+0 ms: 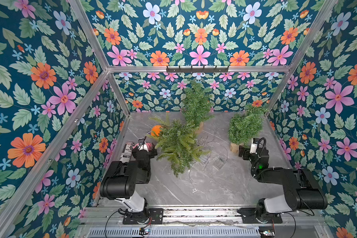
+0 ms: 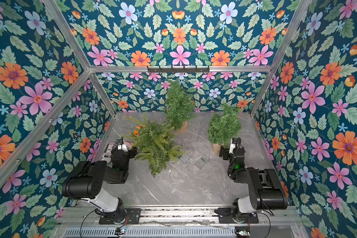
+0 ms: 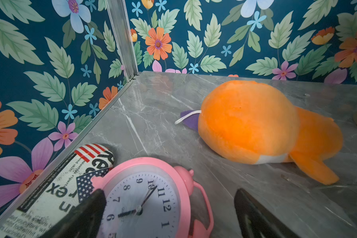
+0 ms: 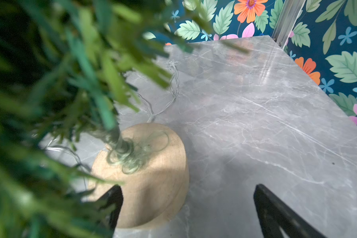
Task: Wrap string light around the christmas tree
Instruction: Pick up the Christmas tree at the center of the board.
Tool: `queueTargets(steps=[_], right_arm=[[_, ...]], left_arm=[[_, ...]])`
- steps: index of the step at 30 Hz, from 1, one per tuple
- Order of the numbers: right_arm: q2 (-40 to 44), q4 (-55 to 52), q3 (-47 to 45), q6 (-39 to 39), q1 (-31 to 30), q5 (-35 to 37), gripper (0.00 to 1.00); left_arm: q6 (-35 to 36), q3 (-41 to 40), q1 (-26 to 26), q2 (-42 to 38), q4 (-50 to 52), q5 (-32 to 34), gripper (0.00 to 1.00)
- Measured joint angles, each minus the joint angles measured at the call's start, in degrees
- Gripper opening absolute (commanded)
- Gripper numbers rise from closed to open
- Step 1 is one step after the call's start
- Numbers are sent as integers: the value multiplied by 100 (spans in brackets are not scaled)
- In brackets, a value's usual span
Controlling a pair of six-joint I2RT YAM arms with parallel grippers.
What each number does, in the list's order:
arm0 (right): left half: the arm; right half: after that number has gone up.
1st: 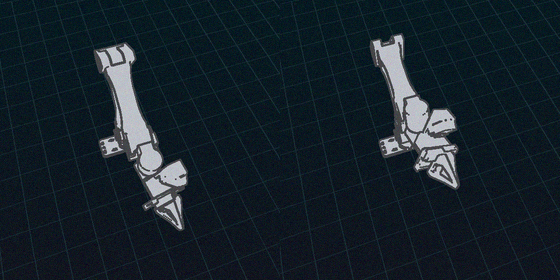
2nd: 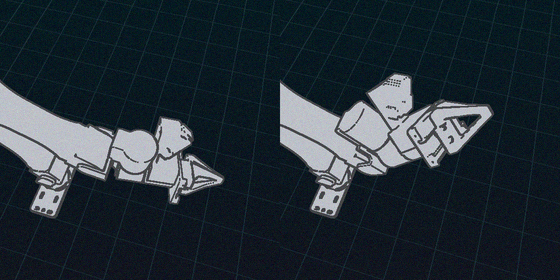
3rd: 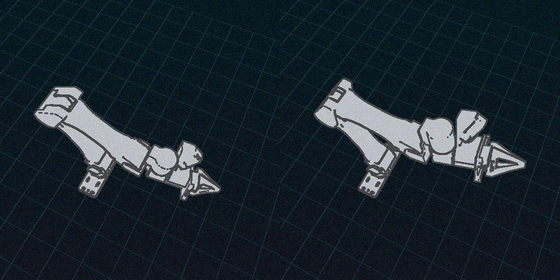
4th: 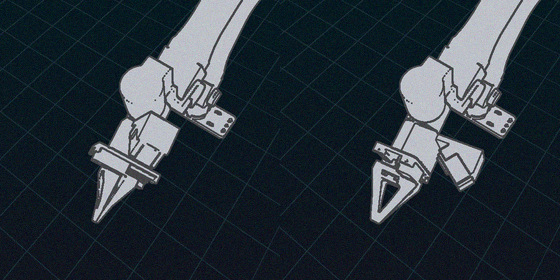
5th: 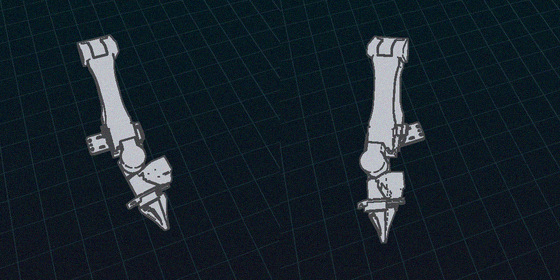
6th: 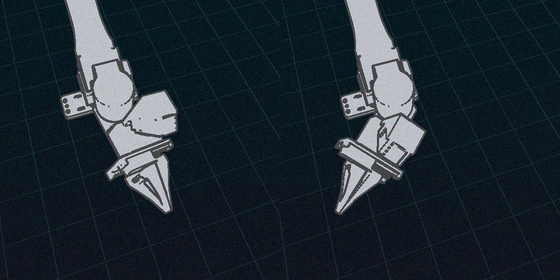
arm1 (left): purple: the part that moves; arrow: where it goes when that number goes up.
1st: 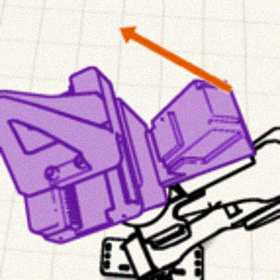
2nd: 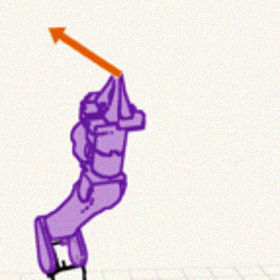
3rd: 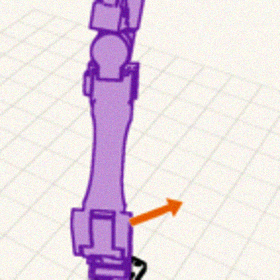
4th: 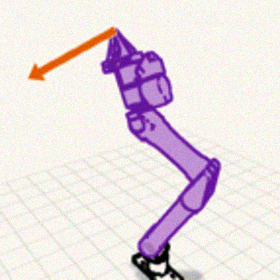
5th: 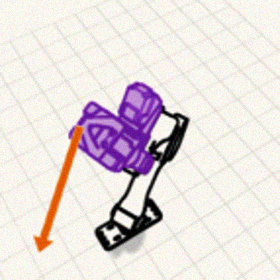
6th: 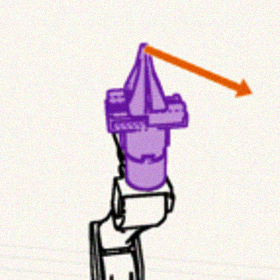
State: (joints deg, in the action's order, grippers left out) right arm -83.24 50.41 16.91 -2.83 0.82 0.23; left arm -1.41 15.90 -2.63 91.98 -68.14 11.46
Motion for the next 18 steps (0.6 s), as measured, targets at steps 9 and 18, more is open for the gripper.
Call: queueTargets(steps=[9, 18], right_arm=[[0, 37, 7, 2, 0, 0, 100], [0, 37, 7, 2, 0, 0, 100]], left_arm=[[0, 2, 2, 0, -50, 37, 100], [0, 7, 2, 0, -55, 39, 100]])
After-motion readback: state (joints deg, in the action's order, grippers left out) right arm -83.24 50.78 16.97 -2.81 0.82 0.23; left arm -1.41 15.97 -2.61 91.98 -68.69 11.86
